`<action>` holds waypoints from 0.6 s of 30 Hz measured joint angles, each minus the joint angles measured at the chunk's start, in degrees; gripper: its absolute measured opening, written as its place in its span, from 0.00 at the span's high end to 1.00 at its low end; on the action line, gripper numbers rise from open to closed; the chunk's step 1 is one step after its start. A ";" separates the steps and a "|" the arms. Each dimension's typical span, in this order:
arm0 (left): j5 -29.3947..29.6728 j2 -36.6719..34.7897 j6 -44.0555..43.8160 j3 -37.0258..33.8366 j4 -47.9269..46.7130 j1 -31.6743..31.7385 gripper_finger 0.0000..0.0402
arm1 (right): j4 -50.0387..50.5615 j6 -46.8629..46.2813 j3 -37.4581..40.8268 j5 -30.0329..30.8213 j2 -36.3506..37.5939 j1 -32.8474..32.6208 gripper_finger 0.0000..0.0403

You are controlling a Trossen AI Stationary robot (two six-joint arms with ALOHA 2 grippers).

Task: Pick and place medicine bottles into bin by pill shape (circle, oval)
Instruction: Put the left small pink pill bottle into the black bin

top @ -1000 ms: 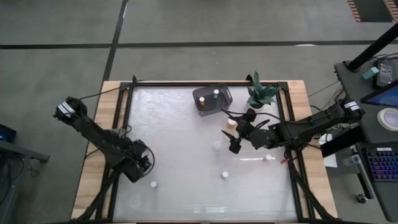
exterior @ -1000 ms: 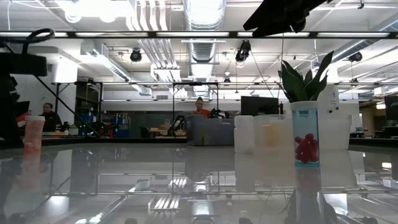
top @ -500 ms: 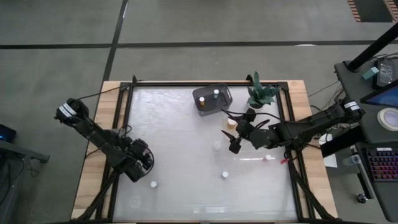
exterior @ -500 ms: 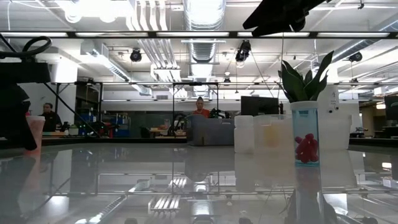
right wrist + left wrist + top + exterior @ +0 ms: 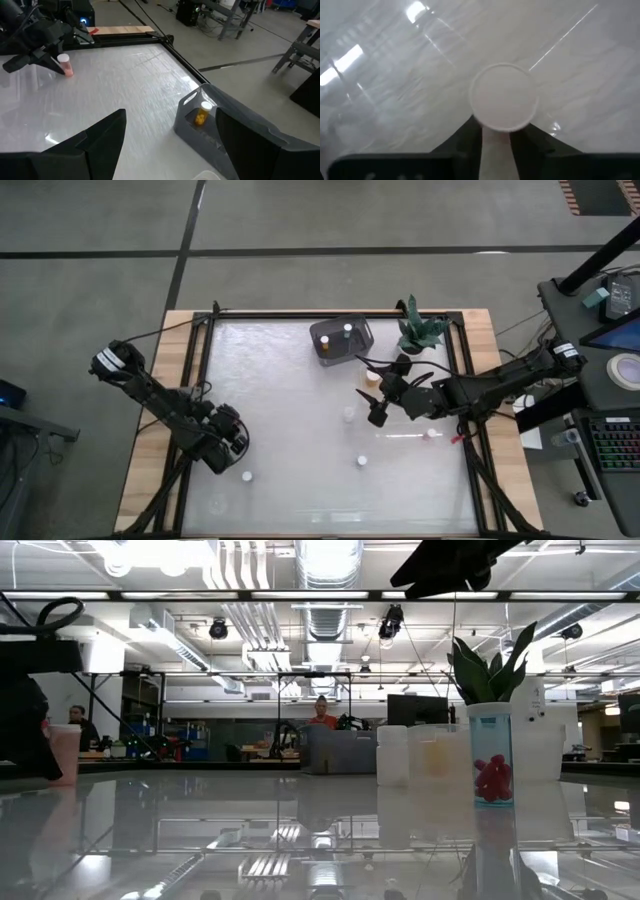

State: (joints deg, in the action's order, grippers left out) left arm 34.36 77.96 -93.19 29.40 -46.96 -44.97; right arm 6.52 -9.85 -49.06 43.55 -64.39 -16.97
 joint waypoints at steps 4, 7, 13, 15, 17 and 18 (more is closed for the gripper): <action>1.02 -1.04 4.75 1.67 -0.02 0.14 0.87 | -0.42 -0.14 0.00 -1.13 -1.46 0.02 0.26; 1.40 -1.96 11.68 4.75 0.01 0.77 0.87 | -6.32 1.35 0.02 -7.48 -4.71 0.48 0.26; 5.48 -3.09 23.96 11.04 0.01 4.13 0.87 | -19.71 8.18 -4.57 -17.95 -16.21 2.56 0.26; 3.89 -3.26 27.44 12.26 -0.01 4.53 0.87 | -18.51 9.50 -8.02 -18.28 -19.98 3.11 0.26; 2.36 -3.67 29.83 13.18 -0.07 3.84 0.87 | -16.17 11.02 -11.56 -18.41 -23.59 3.46 0.26; 1.82 -3.95 30.89 13.55 0.02 3.10 0.87 | -14.63 11.68 -13.32 -18.46 -25.37 3.59 0.26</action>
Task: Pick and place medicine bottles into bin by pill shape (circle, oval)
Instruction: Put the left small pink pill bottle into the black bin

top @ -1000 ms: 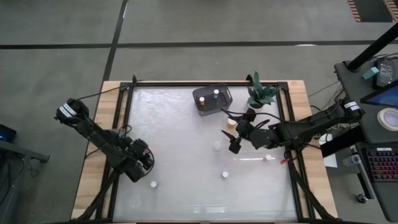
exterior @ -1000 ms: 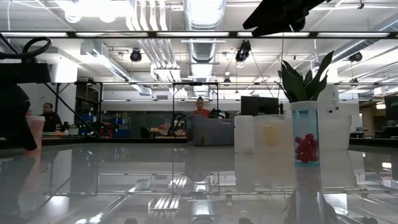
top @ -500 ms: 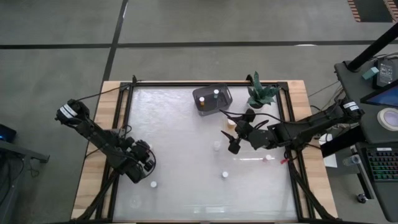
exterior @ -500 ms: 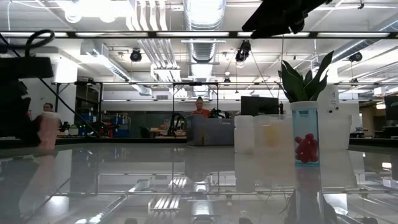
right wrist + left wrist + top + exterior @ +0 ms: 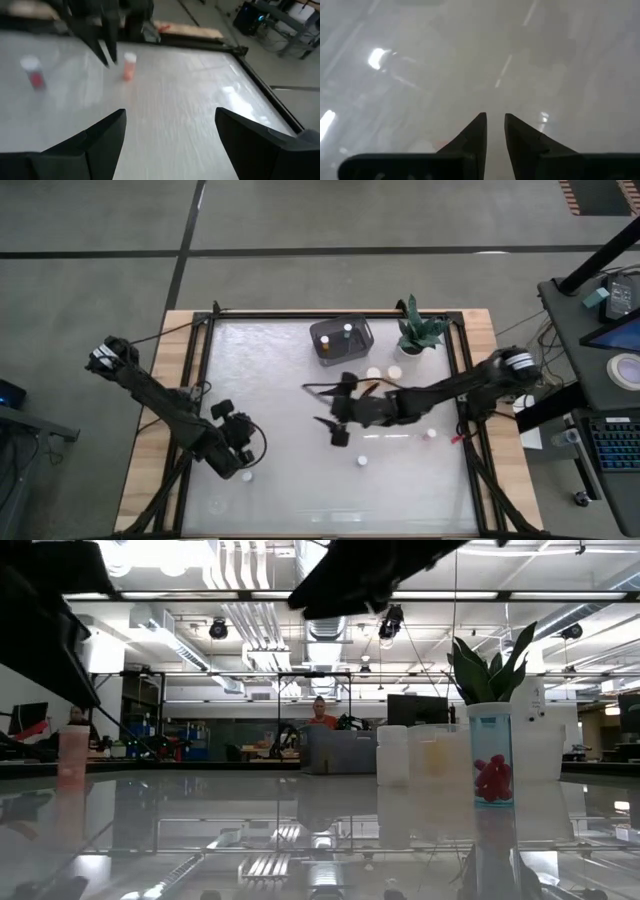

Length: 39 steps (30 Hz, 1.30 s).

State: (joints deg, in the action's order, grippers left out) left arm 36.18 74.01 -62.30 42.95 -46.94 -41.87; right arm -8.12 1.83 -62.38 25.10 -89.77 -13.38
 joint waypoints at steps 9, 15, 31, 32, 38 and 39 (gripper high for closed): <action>1.79 -1.00 -11.07 -4.97 2.03 -14.56 0.87 | 9.32 2.27 -10.47 -0.06 -7.82 0.68 0.26; 4.08 -0.76 -26.94 -12.23 1.42 -17.40 0.87 | 9.07 1.79 -10.59 -0.04 -7.53 0.81 0.27; 11.81 -0.76 -31.93 -19.99 6.08 -17.35 0.57 | 8.69 0.94 -10.50 -0.02 -7.53 1.37 0.28; 12.75 -0.76 -31.91 -19.99 6.37 -17.33 0.54 | 8.69 0.77 -10.50 0.01 -7.53 1.37 0.28; 15.86 0.67 -31.88 -20.46 7.50 -16.48 0.45 | 8.67 0.78 -10.26 -0.02 -7.55 1.40 0.28; 16.33 1.20 -31.89 -20.65 7.86 -16.34 0.45 | 8.67 0.76 -10.26 -0.02 -7.55 1.42 0.28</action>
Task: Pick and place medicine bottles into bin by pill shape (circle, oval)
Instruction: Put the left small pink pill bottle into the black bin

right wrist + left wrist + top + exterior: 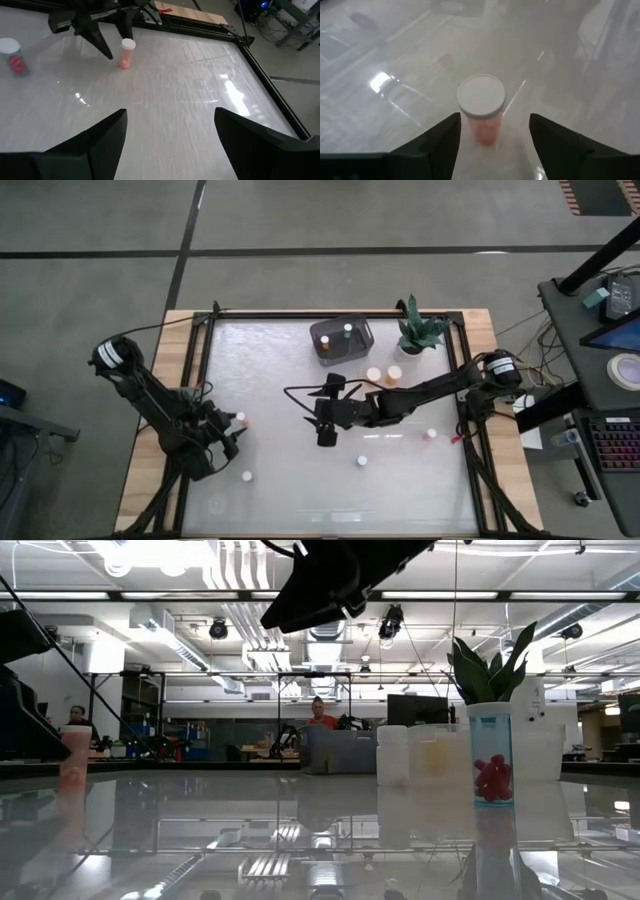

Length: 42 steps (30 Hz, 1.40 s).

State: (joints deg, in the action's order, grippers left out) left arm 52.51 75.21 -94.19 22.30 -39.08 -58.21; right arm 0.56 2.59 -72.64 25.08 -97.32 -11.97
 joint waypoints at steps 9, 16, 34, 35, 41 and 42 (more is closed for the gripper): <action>1.90 5.62 0.31 -3.28 10.52 1.63 0.45 | -0.02 -0.18 0.25 0.02 -0.04 -0.10 0.28; 2.62 10.88 0.01 -3.15 12.80 1.67 0.50 | -0.04 -0.33 0.33 0.03 -0.07 -0.09 0.28; 3.33 8.17 10.79 2.14 14.56 6.19 0.82 | -5.55 -1.96 0.37 -9.18 -0.61 0.00 0.28; 3.49 7.51 13.86 3.17 14.60 7.18 0.81 | -7.60 -2.19 0.37 -9.97 -0.91 -0.02 0.28; 3.79 3.02 31.61 8.83 15.80 13.09 0.80 | -14.71 -2.51 -1.67 -10.56 -4.97 0.02 0.28; 3.81 2.30 34.52 9.44 16.99 13.92 0.80 | -15.40 -2.50 -2.70 -10.57 -5.97 0.02 0.28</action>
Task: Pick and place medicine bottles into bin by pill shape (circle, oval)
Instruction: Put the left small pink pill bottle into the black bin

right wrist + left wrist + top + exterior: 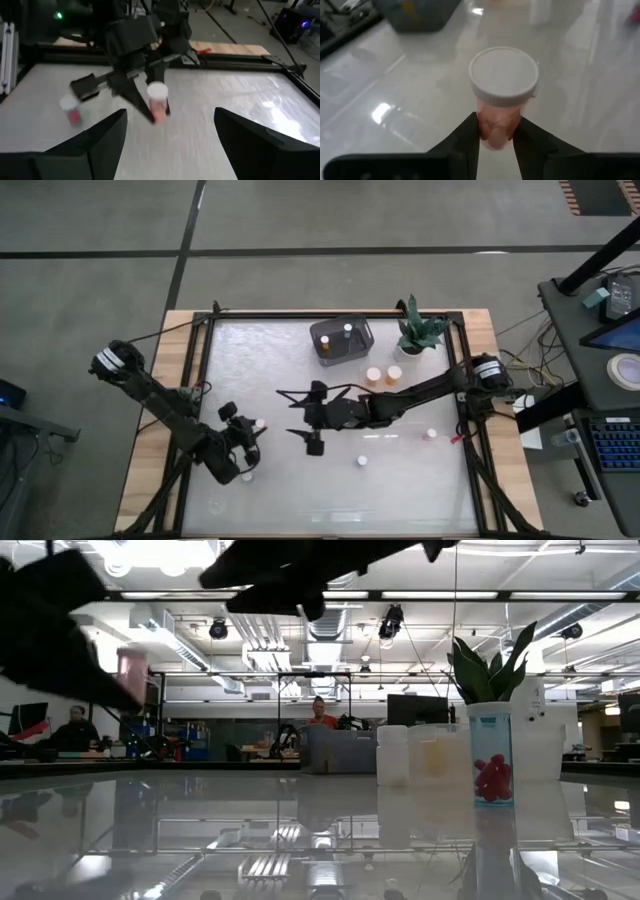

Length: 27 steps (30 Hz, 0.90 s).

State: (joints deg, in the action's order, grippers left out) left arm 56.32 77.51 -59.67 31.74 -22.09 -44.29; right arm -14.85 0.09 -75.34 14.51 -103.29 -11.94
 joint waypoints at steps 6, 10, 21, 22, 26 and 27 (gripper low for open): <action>-0.74 -2.45 15.39 2.07 9.41 3.36 0.80 | 0.13 2.33 -6.53 0.32 -6.10 0.07 0.28; -1.43 -2.84 20.46 2.17 14.31 3.88 0.80 | 0.72 2.88 -10.77 0.50 -9.08 0.50 0.29; -1.67 -3.10 21.14 2.08 14.64 3.95 0.80 | 5.12 2.88 -13.79 0.45 -11.04 0.85 0.37; -1.67 -3.10 21.29 2.08 14.61 3.95 0.80 | 5.11 2.69 -13.78 0.44 -11.04 0.85 0.38; -1.65 -3.15 21.55 2.08 14.63 4.12 0.80 | 4.88 2.55 -13.75 0.12 -11.05 0.85 0.43; -1.65 -3.20 21.56 2.10 14.66 4.15 0.80 | 4.57 2.53 -13.74 0.03 -11.06 0.85 0.45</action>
State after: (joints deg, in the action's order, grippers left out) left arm 54.68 74.31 -38.11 33.84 -7.43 -40.14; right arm -10.27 2.61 -89.08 14.54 -114.34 -11.09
